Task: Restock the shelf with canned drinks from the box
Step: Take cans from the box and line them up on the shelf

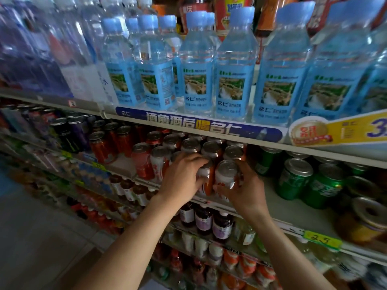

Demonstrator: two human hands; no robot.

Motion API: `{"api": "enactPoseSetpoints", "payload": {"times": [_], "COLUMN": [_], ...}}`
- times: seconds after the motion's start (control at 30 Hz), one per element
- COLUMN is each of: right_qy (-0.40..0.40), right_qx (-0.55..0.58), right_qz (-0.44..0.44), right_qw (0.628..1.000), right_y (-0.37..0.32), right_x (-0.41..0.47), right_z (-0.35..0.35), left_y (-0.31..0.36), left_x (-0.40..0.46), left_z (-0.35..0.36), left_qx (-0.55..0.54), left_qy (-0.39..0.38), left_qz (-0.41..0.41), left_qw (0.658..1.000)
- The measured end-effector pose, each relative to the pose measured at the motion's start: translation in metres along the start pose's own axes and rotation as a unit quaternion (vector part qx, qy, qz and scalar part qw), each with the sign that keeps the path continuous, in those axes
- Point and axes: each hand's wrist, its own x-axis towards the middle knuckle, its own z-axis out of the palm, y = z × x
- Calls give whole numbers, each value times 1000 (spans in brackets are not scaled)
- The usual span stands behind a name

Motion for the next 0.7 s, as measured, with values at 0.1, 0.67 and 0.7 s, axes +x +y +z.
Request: {"api": "enactPoseSetpoints", "payload": {"times": [0.1,0.67,0.7], "right_qy": [16,33,35], "right_qx": [-44,4,1], "right_qz": [-21,35,33], "right_qw": [999,999,999], "right_y": [7,16,16], "right_x": [0,-16,-15], "right_z": [4,19,19], "left_y": [-1,5,4], "left_x": [1,-11,-11], "left_z": [1,9,10], "left_qx": [4,32,33], "left_qy": [4,14,16], "left_qz": [-1,-3,-2], "left_qw": [1000,999,999]}}
